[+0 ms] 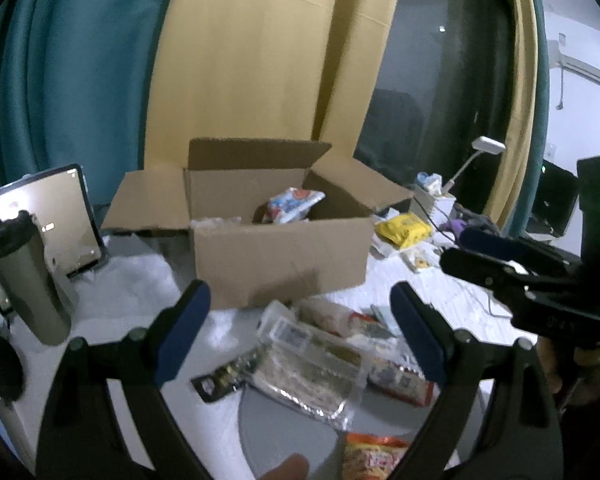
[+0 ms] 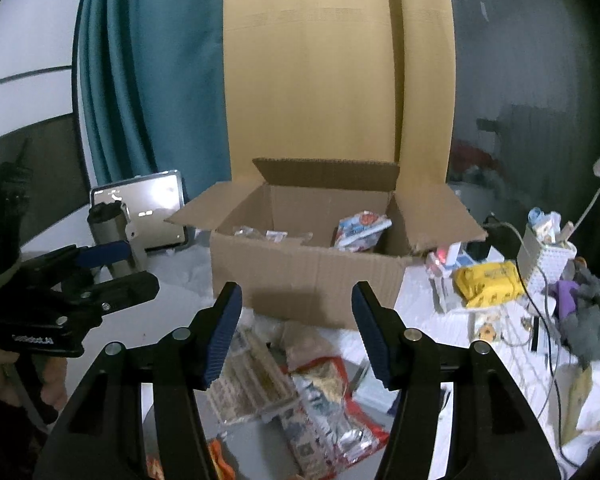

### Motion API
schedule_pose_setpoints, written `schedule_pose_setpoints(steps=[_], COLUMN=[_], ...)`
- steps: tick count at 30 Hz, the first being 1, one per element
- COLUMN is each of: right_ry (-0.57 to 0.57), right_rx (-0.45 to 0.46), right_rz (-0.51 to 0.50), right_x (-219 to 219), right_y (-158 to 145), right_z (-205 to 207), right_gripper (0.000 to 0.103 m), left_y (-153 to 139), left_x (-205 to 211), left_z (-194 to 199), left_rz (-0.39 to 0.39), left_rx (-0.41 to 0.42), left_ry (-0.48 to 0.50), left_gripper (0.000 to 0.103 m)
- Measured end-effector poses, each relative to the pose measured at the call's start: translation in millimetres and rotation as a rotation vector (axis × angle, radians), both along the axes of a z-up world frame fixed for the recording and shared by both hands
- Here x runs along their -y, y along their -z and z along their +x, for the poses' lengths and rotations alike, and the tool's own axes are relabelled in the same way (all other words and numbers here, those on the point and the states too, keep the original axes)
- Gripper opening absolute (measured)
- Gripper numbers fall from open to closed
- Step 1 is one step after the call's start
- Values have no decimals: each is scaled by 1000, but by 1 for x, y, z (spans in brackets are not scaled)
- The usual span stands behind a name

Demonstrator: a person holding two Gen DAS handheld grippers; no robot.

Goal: Organize snacks
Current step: 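Withdraw both grippers from the box toward the snack pile, then grasp the orange stick-snack bag with the left gripper while the right grasps a clear bag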

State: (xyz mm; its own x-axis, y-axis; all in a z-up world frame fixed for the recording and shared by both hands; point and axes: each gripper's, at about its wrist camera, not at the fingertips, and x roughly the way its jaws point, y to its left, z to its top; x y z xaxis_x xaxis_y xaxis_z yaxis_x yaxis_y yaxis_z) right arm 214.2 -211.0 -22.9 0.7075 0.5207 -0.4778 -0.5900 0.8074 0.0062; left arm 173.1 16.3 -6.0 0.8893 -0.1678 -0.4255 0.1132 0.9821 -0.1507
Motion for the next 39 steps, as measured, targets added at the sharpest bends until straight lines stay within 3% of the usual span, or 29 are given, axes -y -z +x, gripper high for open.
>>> schedule_pose_setpoints(steps=[10, 22, 33, 39], right_ry=[24, 69, 25, -4], right_rx=[-51, -194, -308, -376], right_rz=[-15, -41, -62, -74], right_x=[13, 29, 25, 20], right_y=[25, 76, 110, 125], right_z=[-27, -60, -89, -94], right_gripper=[61, 61, 61, 61], left_y=[26, 70, 102, 106], left_x=[8, 16, 20, 30], left_z=[-25, -51, -71, -71], left_rz=[-27, -50, -60, -41], left_rx=[-48, -153, -237, -243], left_ry=[17, 38, 24, 62], left_gripper=[92, 92, 92, 92])
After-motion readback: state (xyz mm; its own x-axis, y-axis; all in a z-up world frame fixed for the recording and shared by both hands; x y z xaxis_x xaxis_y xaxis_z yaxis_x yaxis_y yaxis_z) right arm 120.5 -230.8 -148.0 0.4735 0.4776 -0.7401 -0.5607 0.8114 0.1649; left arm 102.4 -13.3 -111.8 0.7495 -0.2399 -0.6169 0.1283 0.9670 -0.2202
